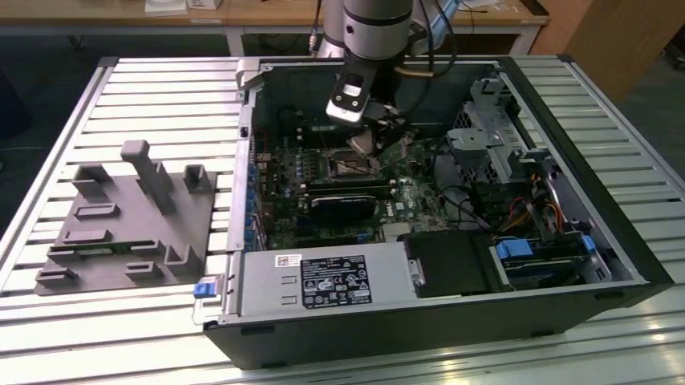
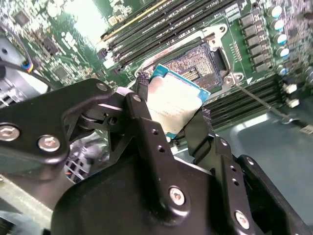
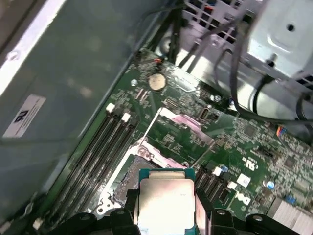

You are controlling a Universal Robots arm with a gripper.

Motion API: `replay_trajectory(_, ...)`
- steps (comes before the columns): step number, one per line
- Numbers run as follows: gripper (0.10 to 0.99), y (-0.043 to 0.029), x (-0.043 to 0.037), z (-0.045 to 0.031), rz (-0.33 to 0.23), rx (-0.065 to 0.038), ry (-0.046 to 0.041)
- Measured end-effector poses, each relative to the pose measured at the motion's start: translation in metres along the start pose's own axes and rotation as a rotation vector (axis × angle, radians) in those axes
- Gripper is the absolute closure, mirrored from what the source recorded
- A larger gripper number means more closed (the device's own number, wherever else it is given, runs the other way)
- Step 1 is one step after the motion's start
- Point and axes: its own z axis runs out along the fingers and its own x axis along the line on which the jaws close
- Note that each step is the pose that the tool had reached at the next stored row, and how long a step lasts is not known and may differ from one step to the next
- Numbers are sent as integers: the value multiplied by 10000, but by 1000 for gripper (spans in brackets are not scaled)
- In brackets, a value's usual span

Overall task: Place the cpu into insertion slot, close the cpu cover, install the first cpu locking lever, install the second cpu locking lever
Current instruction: 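Place the cpu into insertion slot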

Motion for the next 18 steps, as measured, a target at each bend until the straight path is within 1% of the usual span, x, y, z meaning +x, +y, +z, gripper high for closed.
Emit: replay_trajectory(18,545,-3,-1,35,3268,-63,-284)
